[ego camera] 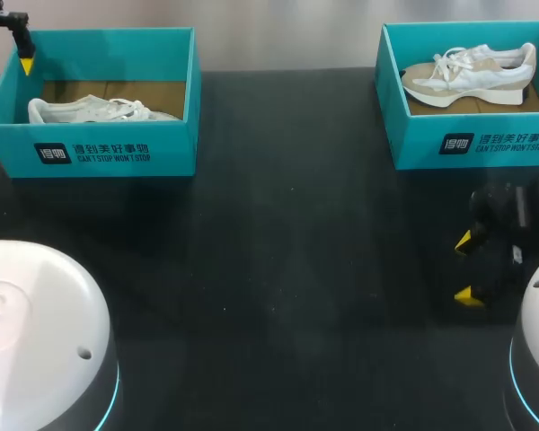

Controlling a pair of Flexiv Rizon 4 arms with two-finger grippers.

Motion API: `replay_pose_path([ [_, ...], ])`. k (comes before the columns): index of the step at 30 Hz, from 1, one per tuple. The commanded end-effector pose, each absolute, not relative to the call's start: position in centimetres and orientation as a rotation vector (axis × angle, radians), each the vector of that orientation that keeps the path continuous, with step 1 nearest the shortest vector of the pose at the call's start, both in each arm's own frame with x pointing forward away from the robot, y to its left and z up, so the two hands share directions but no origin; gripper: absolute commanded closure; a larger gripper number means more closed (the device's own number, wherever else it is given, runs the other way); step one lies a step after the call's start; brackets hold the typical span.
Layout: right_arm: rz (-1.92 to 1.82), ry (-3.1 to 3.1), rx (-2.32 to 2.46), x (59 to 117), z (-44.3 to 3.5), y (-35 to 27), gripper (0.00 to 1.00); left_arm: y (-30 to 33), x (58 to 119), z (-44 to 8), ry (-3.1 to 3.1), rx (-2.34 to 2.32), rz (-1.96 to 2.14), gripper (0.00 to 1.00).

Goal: Take the shoe out of the shoebox, open the shoe tongue, remove and reinsert the insole, then place the shoe into the shoebox

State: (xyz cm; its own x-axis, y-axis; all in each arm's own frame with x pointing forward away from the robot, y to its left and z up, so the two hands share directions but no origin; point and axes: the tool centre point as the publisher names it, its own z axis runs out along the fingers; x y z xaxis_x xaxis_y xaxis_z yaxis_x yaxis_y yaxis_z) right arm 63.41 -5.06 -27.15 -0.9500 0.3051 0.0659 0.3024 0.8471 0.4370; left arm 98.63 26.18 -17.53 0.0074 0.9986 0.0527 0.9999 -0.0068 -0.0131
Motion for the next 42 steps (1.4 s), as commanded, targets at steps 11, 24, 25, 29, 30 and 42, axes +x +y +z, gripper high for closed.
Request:
replay_pose_path([
  [11,0.373,2.999,0.933,71.8,-20.0,-8.0,0.0,26.1,98.4,-17.5,-2.181,-2.197,-0.052,0.0],
  [24,0.126,2.943,1.061,74.0,-18.1,-8.5,0.0,26.1,98.4,-17.5,-2.181,-2.197,-0.052,0.0],
  [25,0.126,2.943,1.061,74.0,-18.1,-8.5,0.0,26.1,98.4,-17.5,-2.181,-2.197,-0.052,0.0],
  [29,0.126,2.943,1.061,74.0,-18.1,-8.5,0.0,26.1,98.4,-17.5,-2.181,-2.197,-0.052,0.0],
  [30,0.157,2.875,1.16,74.5,-17.9,-8.8,0.0,26.1,98.4,-17.5,-2.181,-2.197,-0.052,0.0],
  [42,-0.055,2.534,1.581,84.0,-13.7,-13.9,0.0,26.1,98.4,-17.5,-2.181,-2.197,-0.052,0.0],
])
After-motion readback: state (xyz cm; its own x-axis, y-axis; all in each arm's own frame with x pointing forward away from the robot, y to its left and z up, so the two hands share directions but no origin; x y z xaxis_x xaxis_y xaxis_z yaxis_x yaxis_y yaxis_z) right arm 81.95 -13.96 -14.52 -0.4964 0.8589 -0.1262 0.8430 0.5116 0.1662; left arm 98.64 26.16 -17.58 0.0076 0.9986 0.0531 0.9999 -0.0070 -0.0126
